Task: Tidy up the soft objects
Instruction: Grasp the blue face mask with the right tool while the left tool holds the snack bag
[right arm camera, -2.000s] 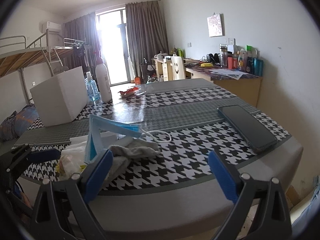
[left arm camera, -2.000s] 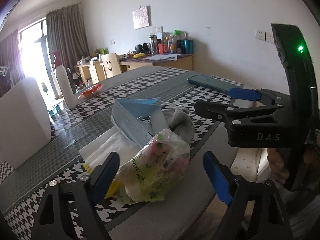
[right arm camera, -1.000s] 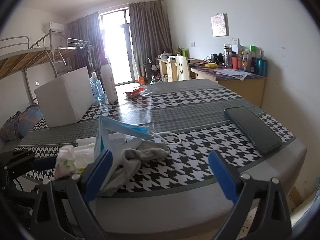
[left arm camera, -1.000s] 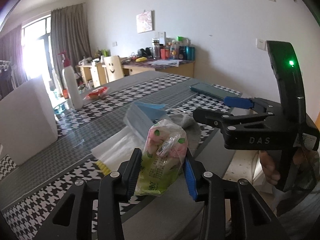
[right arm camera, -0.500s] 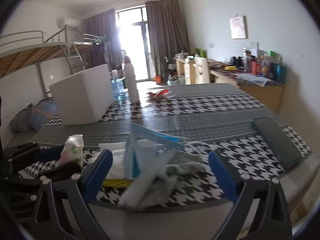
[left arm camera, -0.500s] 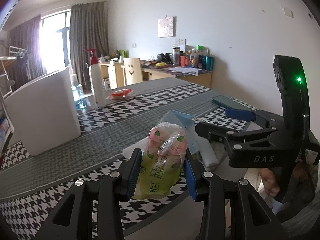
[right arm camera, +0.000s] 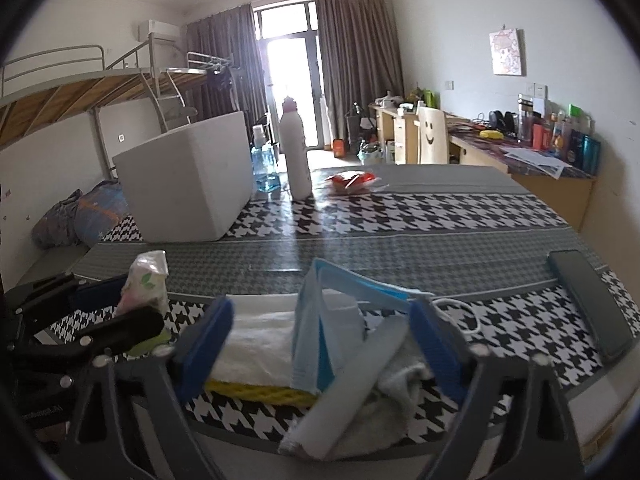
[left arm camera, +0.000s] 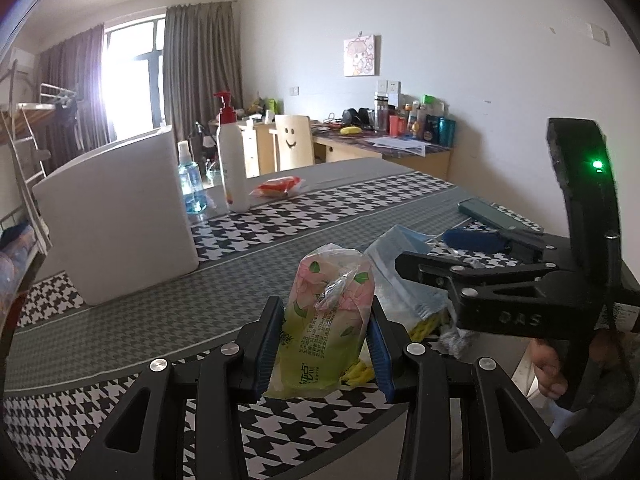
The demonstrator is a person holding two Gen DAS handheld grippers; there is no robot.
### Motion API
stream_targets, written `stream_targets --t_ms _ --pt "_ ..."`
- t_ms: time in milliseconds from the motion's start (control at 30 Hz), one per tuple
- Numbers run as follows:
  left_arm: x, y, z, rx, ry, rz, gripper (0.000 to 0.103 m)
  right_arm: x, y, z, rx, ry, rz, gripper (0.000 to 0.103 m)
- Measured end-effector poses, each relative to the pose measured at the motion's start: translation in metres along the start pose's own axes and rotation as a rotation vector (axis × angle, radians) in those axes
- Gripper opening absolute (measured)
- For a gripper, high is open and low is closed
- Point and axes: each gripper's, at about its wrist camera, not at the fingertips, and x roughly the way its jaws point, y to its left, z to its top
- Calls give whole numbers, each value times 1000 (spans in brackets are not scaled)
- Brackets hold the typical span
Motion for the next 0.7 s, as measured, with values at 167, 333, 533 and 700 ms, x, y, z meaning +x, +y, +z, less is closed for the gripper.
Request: stream_targets --t_ms 167,333,533,700 --pt "3 4 2 -8 4 -1 43 14 -3 -1 30 71 30 55" --pt "6 8 1 -13 9 -2 43 20 -1 0 25 96 39 47" --pt "9 9 2 -12 10 -4 43 24 2 3 6 104 30 16" --pt "10 12 4 -17 8 -3 43 23 4 7 -6 82 26 7"
